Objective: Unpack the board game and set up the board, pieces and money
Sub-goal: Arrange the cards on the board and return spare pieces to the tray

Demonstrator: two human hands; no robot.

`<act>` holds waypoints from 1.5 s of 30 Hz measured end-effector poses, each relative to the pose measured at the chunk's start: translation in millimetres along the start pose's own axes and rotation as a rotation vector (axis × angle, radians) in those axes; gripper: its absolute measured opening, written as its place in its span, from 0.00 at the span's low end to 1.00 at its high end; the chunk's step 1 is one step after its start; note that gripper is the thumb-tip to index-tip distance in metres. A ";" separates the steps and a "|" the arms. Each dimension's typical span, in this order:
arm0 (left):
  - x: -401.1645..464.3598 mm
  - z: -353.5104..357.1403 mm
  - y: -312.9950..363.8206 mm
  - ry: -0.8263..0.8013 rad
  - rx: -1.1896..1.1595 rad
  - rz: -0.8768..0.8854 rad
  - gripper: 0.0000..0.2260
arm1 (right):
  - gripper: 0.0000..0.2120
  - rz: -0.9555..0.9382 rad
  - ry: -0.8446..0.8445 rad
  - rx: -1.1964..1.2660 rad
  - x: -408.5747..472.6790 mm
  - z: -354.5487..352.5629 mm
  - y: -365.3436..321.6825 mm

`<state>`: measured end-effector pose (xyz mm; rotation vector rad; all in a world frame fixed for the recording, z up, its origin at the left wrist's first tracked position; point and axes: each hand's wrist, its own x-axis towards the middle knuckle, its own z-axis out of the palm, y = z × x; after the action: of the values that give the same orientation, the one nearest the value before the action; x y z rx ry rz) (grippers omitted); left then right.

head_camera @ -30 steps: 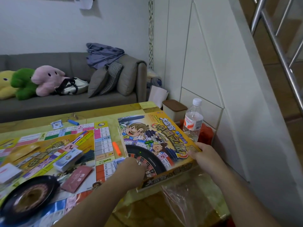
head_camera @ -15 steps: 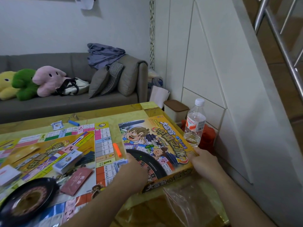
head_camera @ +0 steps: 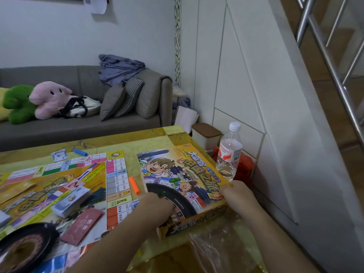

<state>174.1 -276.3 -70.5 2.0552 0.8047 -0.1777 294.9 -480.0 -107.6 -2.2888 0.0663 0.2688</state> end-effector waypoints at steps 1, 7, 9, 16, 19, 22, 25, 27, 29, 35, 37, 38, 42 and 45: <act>-5.6 -3.4 5.5 -0.017 -0.012 -0.012 0.10 | 0.06 -0.001 0.006 0.031 -1.3 -0.8 -0.9; 51.9 -8.8 -17.8 -0.052 -0.293 0.024 0.08 | 0.07 -0.012 -0.015 0.218 -8.7 -6.4 -4.4; 11.9 -17.4 -0.5 -0.088 -0.387 -0.030 0.08 | 0.07 -0.022 -0.019 0.289 -12.1 -7.6 -5.9; -14.1 -36.2 4.0 -0.053 -0.615 0.026 0.16 | 0.04 -0.112 0.015 0.553 -28.0 -11.3 -22.0; -19.8 -58.8 7.0 -0.094 -0.738 0.039 0.16 | 0.07 -0.163 -0.027 0.668 -38.0 -20.4 -32.5; -27.3 -87.0 6.8 -0.059 -0.878 0.036 0.16 | 0.09 -0.211 -0.103 0.772 -51.4 -21.9 -44.4; -36.0 -99.3 -4.5 0.025 -0.977 0.052 0.15 | 0.18 -0.183 -0.164 1.061 -70.3 -10.3 -63.2; -45.9 -100.4 -12.3 0.060 -1.035 0.071 0.15 | 0.21 -0.123 -0.201 1.208 -87.9 1.7 -77.8; -51.4 -98.9 -25.1 0.102 -1.061 0.095 0.18 | 0.17 -0.084 -0.316 1.180 -111.9 17.4 -93.9; -83.3 -137.4 -73.4 0.098 -1.112 0.146 0.21 | 0.14 -0.120 -0.468 0.950 -157.0 48.9 -128.5; -102.1 -178.5 -106.9 0.201 -1.159 0.164 0.20 | 0.17 -0.160 -0.518 0.911 -172.4 49.1 -145.7; -114.2 -203.7 -126.6 0.253 -1.187 0.168 0.18 | 0.17 -0.187 -0.549 0.887 -179.0 50.7 -154.6; -160.7 -289.1 -216.1 0.347 -1.169 0.130 0.17 | 0.14 -0.232 -0.682 0.815 -212.7 68.8 -191.3; -198.9 -327.1 -270.0 0.383 -1.120 0.068 0.21 | 0.18 -0.204 -0.774 0.758 -236.7 113.1 -227.1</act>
<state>-200.0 -7.8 16.0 1.0386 0.7895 0.6024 74.9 -253.3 36.0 -1.3185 -0.3941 0.8393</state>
